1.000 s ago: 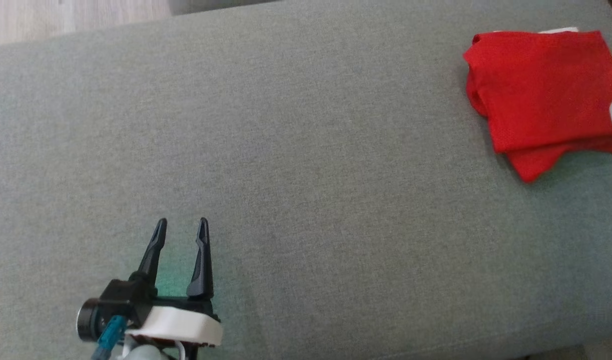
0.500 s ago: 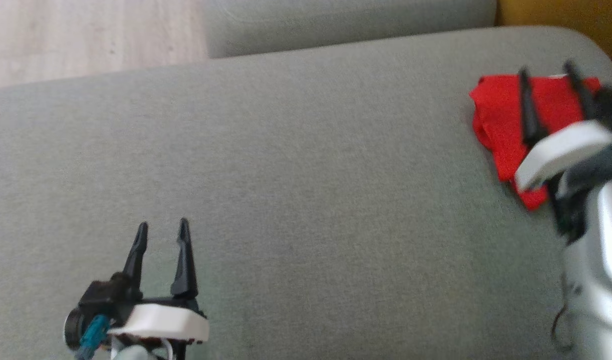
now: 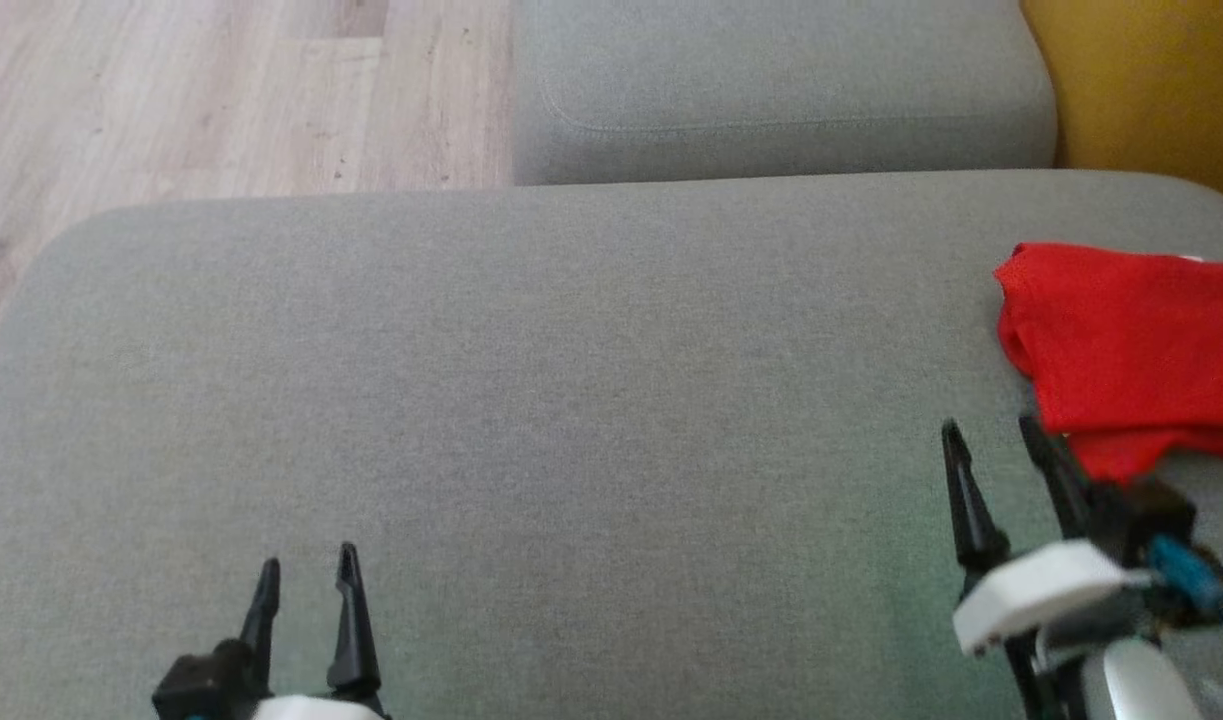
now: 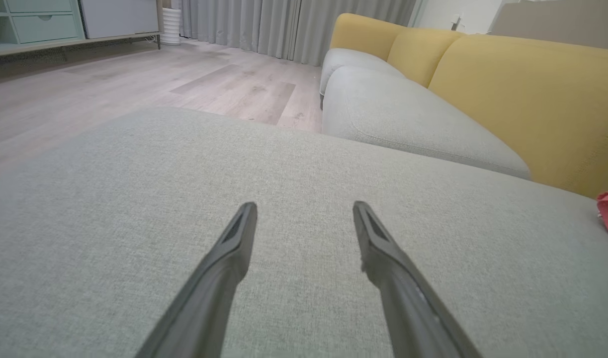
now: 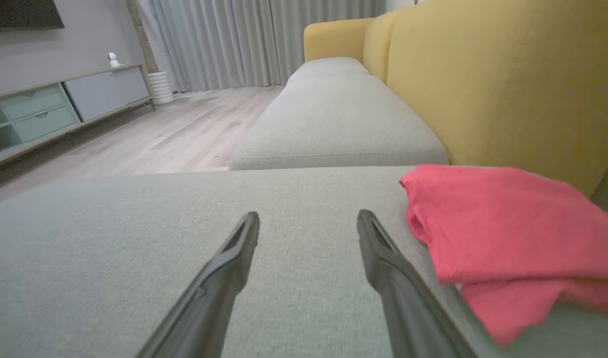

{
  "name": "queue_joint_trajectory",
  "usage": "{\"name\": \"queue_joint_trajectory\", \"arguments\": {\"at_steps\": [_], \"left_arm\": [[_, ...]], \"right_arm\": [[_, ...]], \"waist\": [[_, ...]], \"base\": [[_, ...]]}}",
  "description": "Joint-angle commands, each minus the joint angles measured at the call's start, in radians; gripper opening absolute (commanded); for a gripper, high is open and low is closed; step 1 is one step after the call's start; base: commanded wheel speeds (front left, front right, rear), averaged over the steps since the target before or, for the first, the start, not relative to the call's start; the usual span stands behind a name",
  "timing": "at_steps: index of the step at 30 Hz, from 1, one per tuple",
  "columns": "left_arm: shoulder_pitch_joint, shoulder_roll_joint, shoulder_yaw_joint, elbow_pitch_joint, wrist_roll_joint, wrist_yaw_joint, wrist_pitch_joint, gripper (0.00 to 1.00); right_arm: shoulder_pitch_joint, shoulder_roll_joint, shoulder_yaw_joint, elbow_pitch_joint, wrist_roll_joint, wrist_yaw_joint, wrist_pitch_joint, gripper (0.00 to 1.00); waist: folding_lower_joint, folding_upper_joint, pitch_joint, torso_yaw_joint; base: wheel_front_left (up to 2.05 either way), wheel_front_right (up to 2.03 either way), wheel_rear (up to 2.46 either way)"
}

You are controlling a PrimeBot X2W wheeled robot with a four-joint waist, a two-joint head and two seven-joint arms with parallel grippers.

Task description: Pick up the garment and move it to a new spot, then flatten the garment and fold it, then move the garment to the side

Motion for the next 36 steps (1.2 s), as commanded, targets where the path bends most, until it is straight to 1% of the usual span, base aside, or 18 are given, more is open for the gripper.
{"name": "queue_joint_trajectory", "arguments": {"at_steps": [1,5,11,21,22,27,36], "left_arm": [[-0.03,0.009,0.032,-0.025,0.001,-0.003,-0.009,1.0],[-0.013,0.007,0.018,-0.019,0.003,-0.005,-0.008,1.0],[0.004,-0.004,0.01,-0.011,-0.002,0.0,-0.009,1.0],[0.002,-0.005,0.011,-0.012,-0.009,0.002,-0.008,1.0],[0.035,-0.013,-0.018,0.012,-0.006,-0.003,0.0,0.0],[0.043,-0.031,-0.019,0.066,-0.012,-0.006,0.003,0.0],[0.028,-0.048,0.024,0.072,-0.08,-0.039,0.026,0.0]], "right_arm": [[-0.013,-0.003,0.024,-0.04,0.011,-0.001,-0.017,1.0],[0.059,-0.002,0.023,-0.06,0.047,-0.001,-0.049,1.0],[0.116,-0.002,0.037,-0.086,0.083,-0.001,-0.082,1.0],[0.123,-0.002,0.038,-0.111,0.07,-0.001,-0.076,1.0],[0.147,0.003,0.016,-0.074,0.078,0.0,-0.072,0.0],[0.157,0.003,0.018,-0.007,0.088,0.0,-0.07,0.0],[0.141,-0.003,0.016,-0.003,0.198,0.0,-0.061,0.0]], "waist": [[0.0003,0.0,-0.005,0.003],[0.0003,0.0,-0.013,0.004],[0.0003,0.0,-0.015,-0.007],[0.0003,0.0,-0.012,-0.007],[0.0003,0.0,-0.012,-0.007],[0.0003,0.0,-0.011,-0.007],[0.0003,0.0,-0.009,-0.008]], "base": [[0.0,0.0,0.0],[0.0,0.0,0.0],[0.0,0.0,0.0],[0.0,0.0,0.0],[0.0,0.0,0.0],[0.0,0.0,0.0],[0.0,0.0,0.0]]}}
